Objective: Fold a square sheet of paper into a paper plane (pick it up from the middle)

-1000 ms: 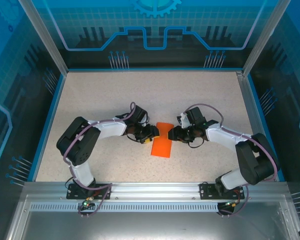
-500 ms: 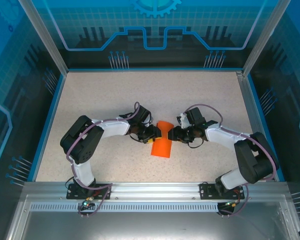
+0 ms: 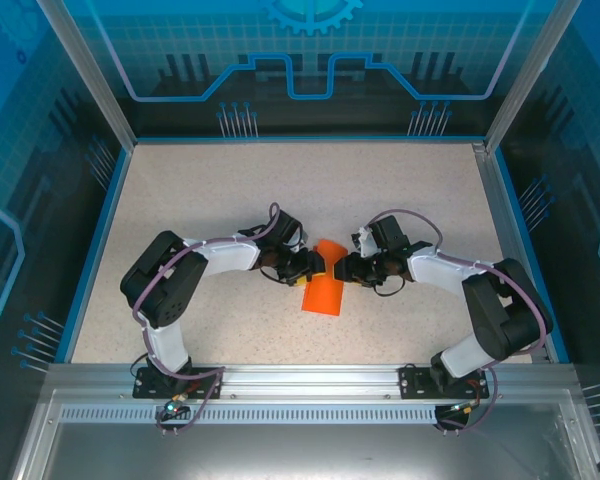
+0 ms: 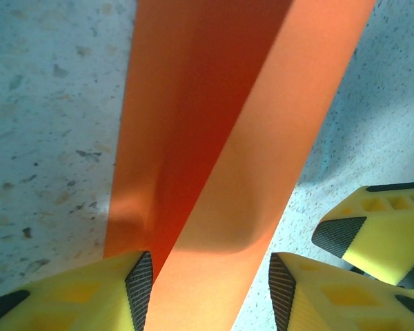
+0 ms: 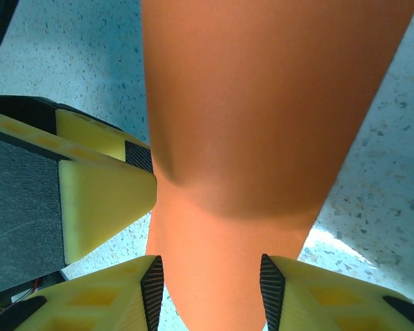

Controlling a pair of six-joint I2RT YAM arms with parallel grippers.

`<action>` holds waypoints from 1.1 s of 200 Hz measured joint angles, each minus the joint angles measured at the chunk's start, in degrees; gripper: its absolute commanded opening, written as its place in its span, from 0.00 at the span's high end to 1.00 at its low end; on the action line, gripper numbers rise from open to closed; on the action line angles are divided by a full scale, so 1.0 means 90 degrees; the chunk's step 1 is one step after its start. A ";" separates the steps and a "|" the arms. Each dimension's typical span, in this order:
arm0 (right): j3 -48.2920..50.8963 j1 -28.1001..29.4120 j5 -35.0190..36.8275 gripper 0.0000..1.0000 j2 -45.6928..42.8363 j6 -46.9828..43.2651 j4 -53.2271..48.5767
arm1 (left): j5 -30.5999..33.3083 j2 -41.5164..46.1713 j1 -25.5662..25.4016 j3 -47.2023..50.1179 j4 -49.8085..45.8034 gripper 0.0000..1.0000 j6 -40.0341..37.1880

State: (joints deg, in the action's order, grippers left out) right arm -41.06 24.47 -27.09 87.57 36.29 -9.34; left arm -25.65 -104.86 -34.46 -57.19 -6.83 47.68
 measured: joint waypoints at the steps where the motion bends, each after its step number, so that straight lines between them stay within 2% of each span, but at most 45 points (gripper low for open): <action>1: 0.0002 0.0000 0.0000 0.56 0.0000 0.0000 0.0000 | -0.0002 0.0000 0.0000 0.0000 0.0002 0.48 0.0000; 92: 0.0100 0.0000 0.0005 0.56 0.0000 0.0022 0.0002 | -0.0306 -0.0158 0.0087 -0.0325 0.0177 0.44 -0.0114; 113: 0.0100 0.0000 0.0007 0.56 0.0000 0.0022 0.0000 | -0.0369 -0.0248 0.0117 -0.0461 0.0151 0.55 -0.0168; 135: 0.0102 0.0000 0.0034 0.57 -0.0017 0.0022 -0.0002 | -0.0418 -0.0318 0.0138 -0.0510 0.0121 0.71 -0.0231; 162: 0.0138 0.0000 0.0270 0.57 -0.0260 0.0022 -0.0044 | -0.0452 -0.0342 0.0143 -0.0510 0.0075 0.84 -0.0311; 220: 0.0158 0.0000 0.0860 0.58 -0.1297 0.0017 -0.0478 | -0.0466 0.0090 0.0146 -0.0510 -0.0141 1.00 -0.0520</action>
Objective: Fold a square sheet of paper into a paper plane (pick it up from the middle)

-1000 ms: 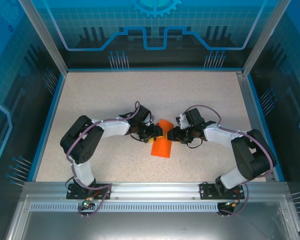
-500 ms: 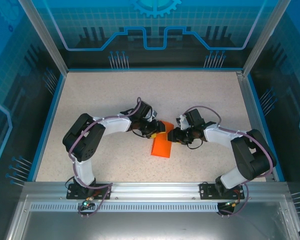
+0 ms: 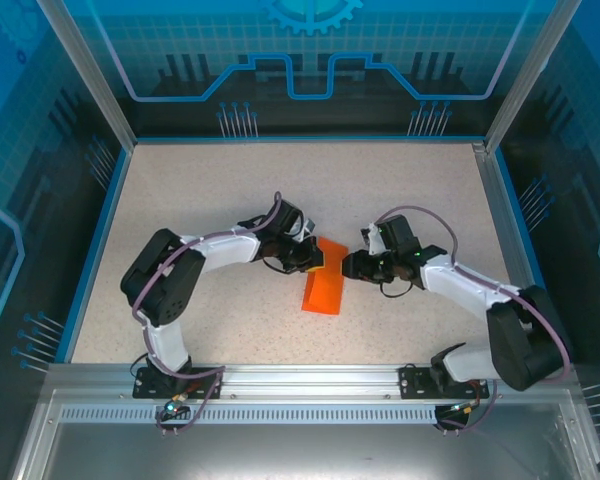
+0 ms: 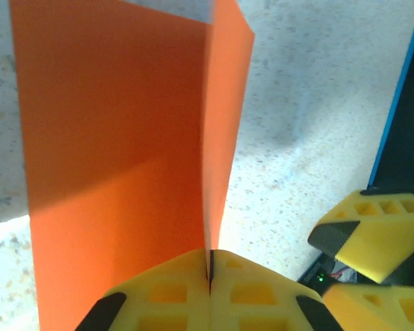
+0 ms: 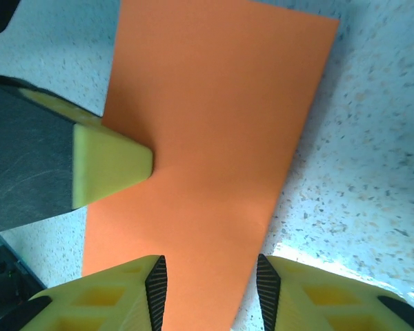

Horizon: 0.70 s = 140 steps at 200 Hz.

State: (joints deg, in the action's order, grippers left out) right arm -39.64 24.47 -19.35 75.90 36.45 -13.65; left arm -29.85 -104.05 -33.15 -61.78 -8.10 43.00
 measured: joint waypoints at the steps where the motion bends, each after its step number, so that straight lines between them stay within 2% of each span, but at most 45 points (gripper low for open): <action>1: 0.0000 0.0000 0.0012 0.58 -0.0022 -0.0002 -0.0007 | 0.0000 0.0034 0.0000 -0.0002 -0.0015 1.00 -0.0017; 35: 0.0002 0.0002 0.0386 0.51 -0.1027 -0.0049 -0.0284 | 0.0032 0.0787 0.0061 -0.0104 -0.0495 1.00 -0.0299; 75: 0.0000 0.0002 0.0882 0.38 -0.2089 -0.0182 -0.0551 | 0.0435 0.1387 0.0209 -0.0845 -0.1843 1.00 -0.0918; 106: 0.0000 0.0005 0.1054 0.33 -0.2290 -0.0219 -0.0631 | 0.1013 0.1552 0.0231 -0.1520 -0.2922 1.00 -0.1445; 140: 0.0002 0.0005 0.0945 0.15 -0.2137 -0.0240 -0.0617 | 0.1180 0.1365 0.0270 -0.1649 -0.3164 1.00 -0.1486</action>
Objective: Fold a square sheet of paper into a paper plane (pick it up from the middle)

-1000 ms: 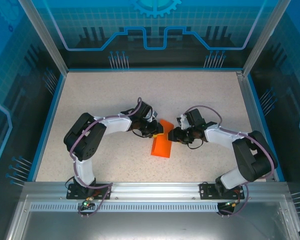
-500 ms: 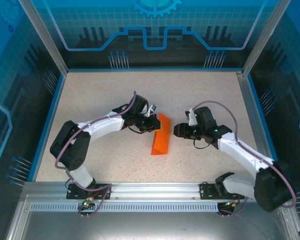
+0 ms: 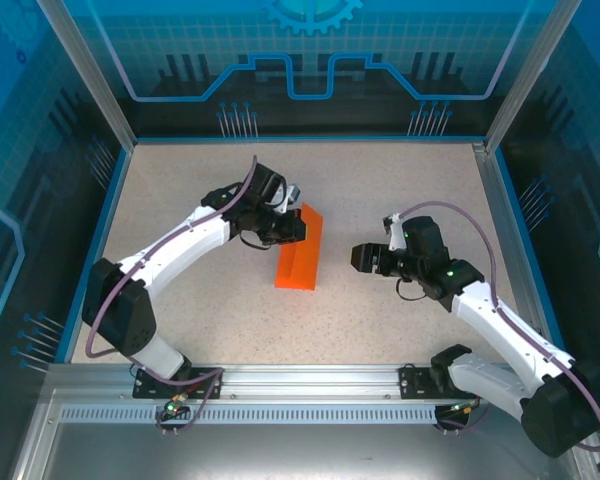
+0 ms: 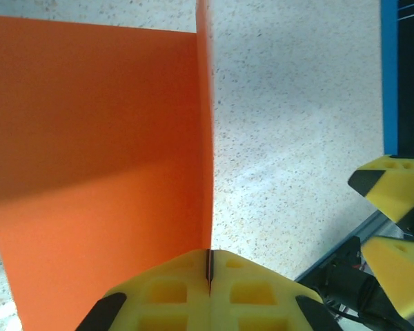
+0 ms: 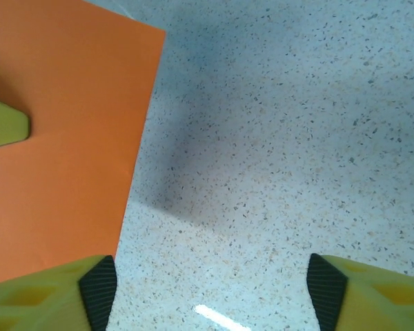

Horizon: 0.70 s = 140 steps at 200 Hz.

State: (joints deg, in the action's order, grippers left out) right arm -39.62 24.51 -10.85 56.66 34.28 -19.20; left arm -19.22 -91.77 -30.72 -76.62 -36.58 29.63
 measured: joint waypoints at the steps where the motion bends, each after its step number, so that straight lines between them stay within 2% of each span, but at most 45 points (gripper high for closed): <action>1: 0.0000 0.0000 -0.0007 0.15 0.0000 0.0010 0.0005 | 0.0002 -0.0012 0.0000 0.0002 0.0000 1.00 0.0002; 29: 0.0027 0.0000 -0.0182 0.01 0.0022 0.0024 0.0138 | -0.0010 -0.0495 -0.0002 0.0238 0.0277 1.00 0.0221; 68: -0.0032 -0.0002 -0.0138 0.01 0.0216 0.0151 0.0129 | -0.0131 -0.0952 -0.0002 0.0663 0.0692 1.00 0.0522; 81: -0.0138 -0.0027 -0.0148 0.01 0.0525 0.0226 0.0002 | -0.0180 -0.1008 -0.0002 0.0697 0.0801 1.00 0.0551; 108: -0.0357 0.0036 -0.0398 0.08 0.1355 0.0189 -0.0061 | -0.0204 -0.1015 -0.0002 0.0704 0.1015 1.00 0.0556; 123: -0.0464 0.0393 -0.0347 0.08 0.1596 0.0068 -0.0044 | -0.0202 -0.1042 -0.0002 0.0704 0.1056 0.98 0.0563; 140: -0.0546 0.1154 0.0002 0.08 0.1625 -0.0121 0.0112 | -0.0199 -0.1103 -0.0002 0.0707 0.1066 0.97 0.0602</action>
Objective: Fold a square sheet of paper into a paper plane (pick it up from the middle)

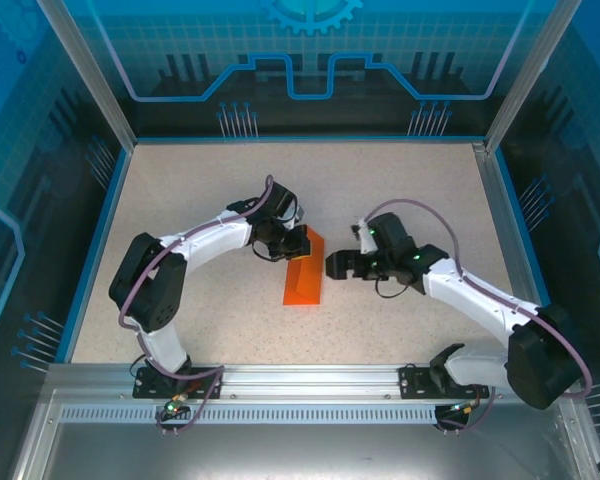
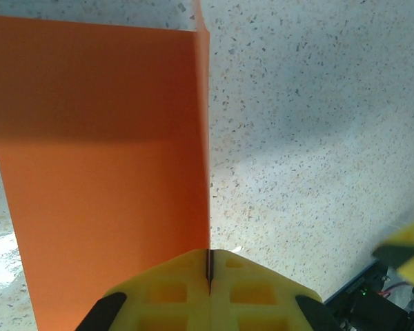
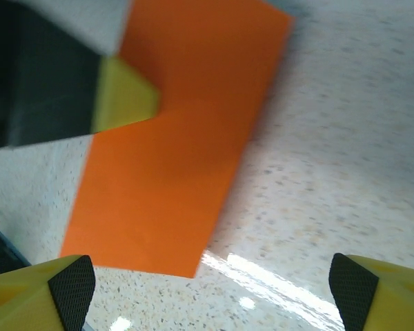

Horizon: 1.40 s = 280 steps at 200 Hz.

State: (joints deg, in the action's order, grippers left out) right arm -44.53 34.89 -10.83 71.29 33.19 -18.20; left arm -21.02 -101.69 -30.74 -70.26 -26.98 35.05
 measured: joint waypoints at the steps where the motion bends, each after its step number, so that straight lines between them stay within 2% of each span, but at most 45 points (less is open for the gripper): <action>1: -0.0002 0.0034 0.0007 0.08 -0.0002 -0.0005 0.0015 | 0.0000 -0.0005 0.0000 0.0000 0.0000 0.96 0.0005; 26: -0.0010 0.1032 0.0498 0.07 0.0010 -0.0374 0.0437 | 0.0005 -0.0090 0.0000 0.0041 0.0036 0.96 0.0100; 41: -0.0148 0.1360 0.0714 0.19 0.0170 -0.0522 0.0362 | 0.0005 -0.0119 0.0000 0.0056 0.0036 0.96 0.0117; 56: -0.0474 0.1632 0.1056 0.18 0.0585 -0.0614 0.0187 | 0.0015 -0.0131 0.0000 0.0063 0.0036 0.96 0.0119; 96: -0.0865 0.2783 0.2280 0.30 0.1277 -0.0714 0.0070 | 0.0024 -0.0175 0.0000 0.0063 0.0036 0.96 0.0121; 110: -0.0886 0.3045 0.2684 0.31 0.1418 -0.0699 0.0032 | 0.0024 -0.0175 0.0000 0.0063 0.0039 0.96 0.0121; 135: -0.0937 0.3271 0.3300 0.30 0.1603 -0.0646 -0.0090 | 0.0024 -0.0175 0.0000 0.0063 0.0036 0.96 0.0121; 167: -0.1064 0.3419 0.3723 0.34 0.1955 -0.0619 -0.0075 | 0.0024 -0.0175 0.0000 0.0063 0.0036 0.96 0.0121; 219: -0.1197 0.3718 0.4444 0.49 0.2334 -0.0427 -0.0083 | 0.0024 -0.0175 0.0000 0.0063 0.0036 0.96 0.0124; 280: -0.1275 0.3716 0.4663 0.65 0.2387 -0.0342 -0.0095 | 0.0024 -0.0175 0.0000 0.0063 0.0036 0.95 0.0168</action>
State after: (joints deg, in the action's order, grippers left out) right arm -56.01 68.34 31.14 92.77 30.11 -19.05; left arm -20.80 -103.26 -30.74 -69.69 -26.65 36.56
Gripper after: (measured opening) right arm 0.378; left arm 0.050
